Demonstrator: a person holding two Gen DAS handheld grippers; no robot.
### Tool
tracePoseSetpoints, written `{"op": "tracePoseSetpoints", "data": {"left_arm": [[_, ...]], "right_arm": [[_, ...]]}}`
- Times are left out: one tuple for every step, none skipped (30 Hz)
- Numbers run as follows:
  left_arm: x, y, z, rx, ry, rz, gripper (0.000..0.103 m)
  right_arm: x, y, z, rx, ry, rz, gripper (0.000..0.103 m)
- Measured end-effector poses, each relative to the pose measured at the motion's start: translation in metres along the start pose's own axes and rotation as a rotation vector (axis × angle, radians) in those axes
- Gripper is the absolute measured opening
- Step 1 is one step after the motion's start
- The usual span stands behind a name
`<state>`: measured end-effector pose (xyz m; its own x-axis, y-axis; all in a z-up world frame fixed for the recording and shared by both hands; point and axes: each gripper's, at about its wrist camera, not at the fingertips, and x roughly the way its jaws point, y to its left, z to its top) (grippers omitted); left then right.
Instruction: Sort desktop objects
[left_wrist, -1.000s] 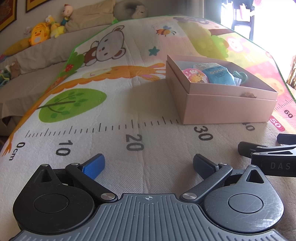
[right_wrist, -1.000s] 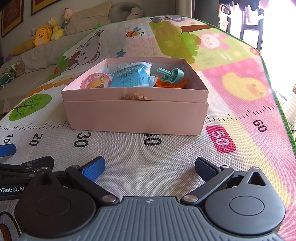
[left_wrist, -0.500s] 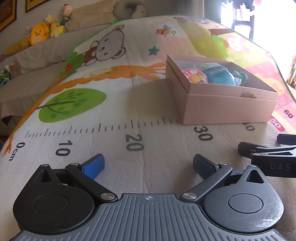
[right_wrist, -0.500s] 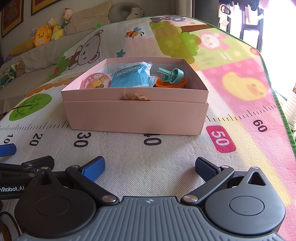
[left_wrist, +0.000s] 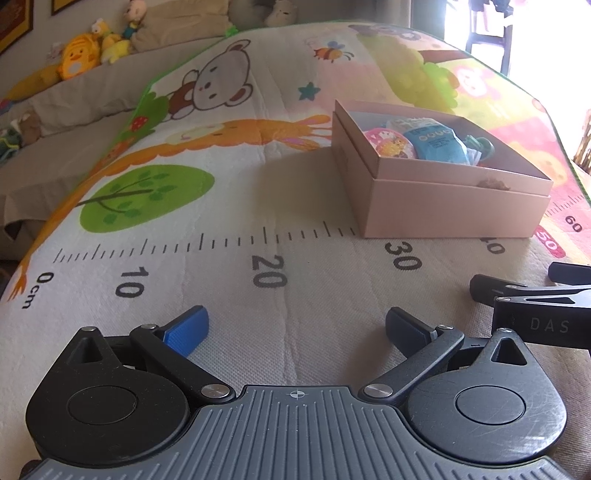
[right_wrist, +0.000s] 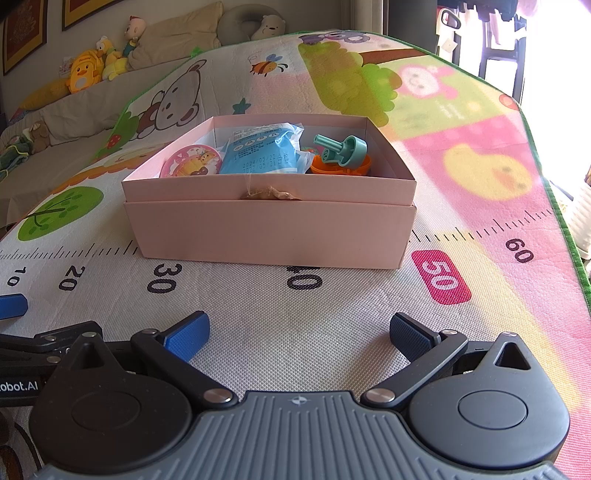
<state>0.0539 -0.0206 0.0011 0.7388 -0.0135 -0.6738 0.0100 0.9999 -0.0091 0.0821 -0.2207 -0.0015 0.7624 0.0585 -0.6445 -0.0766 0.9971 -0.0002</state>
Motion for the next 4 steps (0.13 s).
{"op": "tracePoseSetpoints", "data": {"left_arm": [[0.0002, 0.0002, 0.0004, -0.001, 0.001, 0.002, 0.103], [0.0002, 0.0001, 0.0009, -0.001, 0.001, 0.002, 0.103], [0.0002, 0.0002, 0.001, 0.0, 0.001, 0.002, 0.103], [0.0003, 0.0002, 0.001, 0.0, 0.002, 0.001, 0.103]], "right_arm": [[-0.0002, -0.0004, -0.0002, 0.0, 0.0, 0.0, 0.103], [0.0003, 0.0008, -0.0001, 0.0, 0.0, 0.0, 0.103], [-0.0001, -0.0001, 0.0, 0.0, 0.0, 0.0, 0.103], [-0.0001, -0.0004, 0.0, 0.0, 0.0, 0.0, 0.103]]}}
